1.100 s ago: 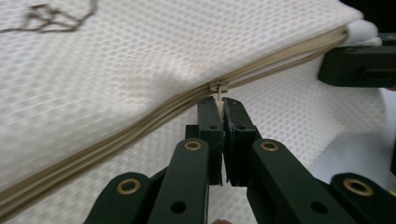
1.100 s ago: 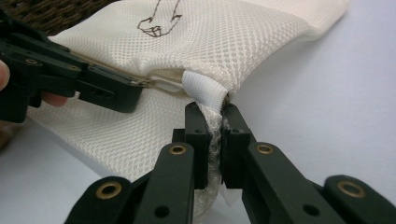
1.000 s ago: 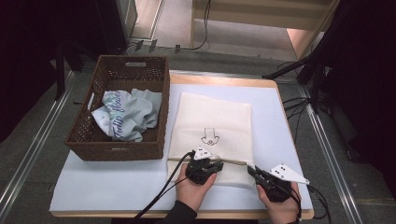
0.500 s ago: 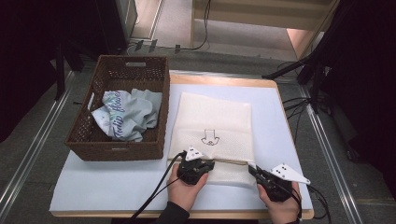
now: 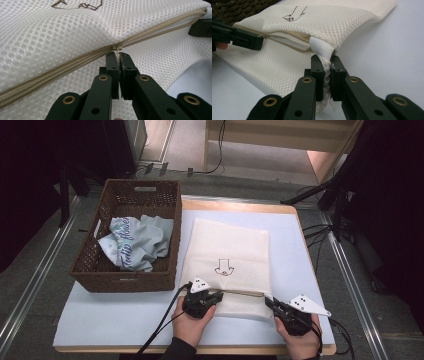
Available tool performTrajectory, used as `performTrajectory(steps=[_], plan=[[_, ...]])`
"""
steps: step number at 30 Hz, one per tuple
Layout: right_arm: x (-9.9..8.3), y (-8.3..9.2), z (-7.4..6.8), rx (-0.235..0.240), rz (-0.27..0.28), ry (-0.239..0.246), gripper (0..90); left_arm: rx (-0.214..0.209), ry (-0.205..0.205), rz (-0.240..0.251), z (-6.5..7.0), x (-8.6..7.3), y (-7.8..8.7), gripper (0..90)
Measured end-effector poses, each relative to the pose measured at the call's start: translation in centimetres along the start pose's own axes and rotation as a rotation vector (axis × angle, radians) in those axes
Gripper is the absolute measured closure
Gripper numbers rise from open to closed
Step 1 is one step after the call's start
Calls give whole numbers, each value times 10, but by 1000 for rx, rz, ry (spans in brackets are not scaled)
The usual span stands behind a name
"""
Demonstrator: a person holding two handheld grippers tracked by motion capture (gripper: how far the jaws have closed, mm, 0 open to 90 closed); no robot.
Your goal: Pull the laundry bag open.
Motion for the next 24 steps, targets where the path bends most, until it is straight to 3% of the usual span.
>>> performTrajectory(steps=[4, 6, 7, 11, 24], plan=[[1, -1, -2, 5, 1, 13, 849, 6, -3, -1, -2, -2, 3, 874], [0, -1, -3, 1, -4, 17, 849, 40, -1, 4, -7, -2, 6, 875], [1, 0, 0, -16, -1, 19, 849, 28, 15, 14, -9, -2, 8, 875], [1, 4, 8, -19, 9, -15, 849, 39, 37, 26, -18, -4, 17, 875], [1, 4, 12, -18, 11, -23, 849, 71, 55, 47, -37, -14, 40, 874]])
Point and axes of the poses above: each handheld gripper's, and its own axes: y roughly backward along the jaws, x roughly out of its top, z roughly to its right, the point moved 10 cm from there along -y, roughly forward along the jaws, and after that the axes turned 3 degrees about -z, right-handed, at the moved point
